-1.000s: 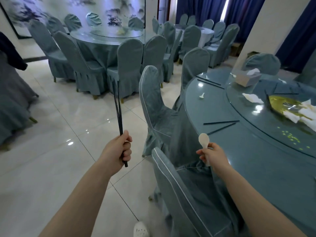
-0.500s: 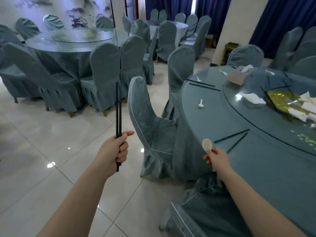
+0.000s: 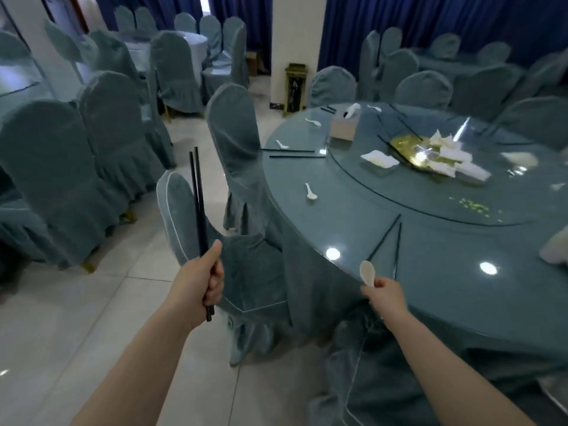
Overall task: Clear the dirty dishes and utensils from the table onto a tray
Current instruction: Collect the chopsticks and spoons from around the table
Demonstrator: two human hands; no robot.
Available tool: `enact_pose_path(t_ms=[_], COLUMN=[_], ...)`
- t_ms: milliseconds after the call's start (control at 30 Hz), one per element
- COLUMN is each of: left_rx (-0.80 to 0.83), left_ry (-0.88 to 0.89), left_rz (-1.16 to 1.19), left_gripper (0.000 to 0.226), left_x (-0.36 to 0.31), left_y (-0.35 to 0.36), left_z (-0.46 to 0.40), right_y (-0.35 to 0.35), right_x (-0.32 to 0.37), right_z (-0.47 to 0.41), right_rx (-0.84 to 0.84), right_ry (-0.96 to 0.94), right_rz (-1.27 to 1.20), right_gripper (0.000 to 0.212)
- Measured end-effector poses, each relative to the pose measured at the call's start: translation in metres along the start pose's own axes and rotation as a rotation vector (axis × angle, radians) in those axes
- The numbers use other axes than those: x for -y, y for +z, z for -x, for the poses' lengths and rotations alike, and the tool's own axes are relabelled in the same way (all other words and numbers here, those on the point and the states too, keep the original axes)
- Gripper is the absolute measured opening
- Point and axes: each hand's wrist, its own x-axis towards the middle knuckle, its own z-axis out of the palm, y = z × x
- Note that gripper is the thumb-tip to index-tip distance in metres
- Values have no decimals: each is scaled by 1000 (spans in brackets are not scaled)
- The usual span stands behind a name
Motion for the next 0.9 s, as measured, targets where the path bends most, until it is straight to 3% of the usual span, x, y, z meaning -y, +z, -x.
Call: enact_pose_path(t_ms=[233,400,567,700,900], left_rx=[135,180,189,201,222], left_ry=[-88,-127,-165,-185,-243], left_rz=[-76,-105,-151,-165,-210], left_gripper=[45,43,42,42,42], left_x=[-19,-28,-36,-43,-46], left_y=[9,29,57,78,89], left_z=[-83,-160,-228,-275,-312], right_y=[2,-10,-13,-2,17], right_x=[-1,-11,-26,-12,13], right_z=[-29,-93,-142,-181,-205], right_rx=[-150,-295,-347,-404,-339], right_ry=[136,224,336,311,368], right_rz=[19,225,295,234,279], right_gripper=[13,12,24,47,30])
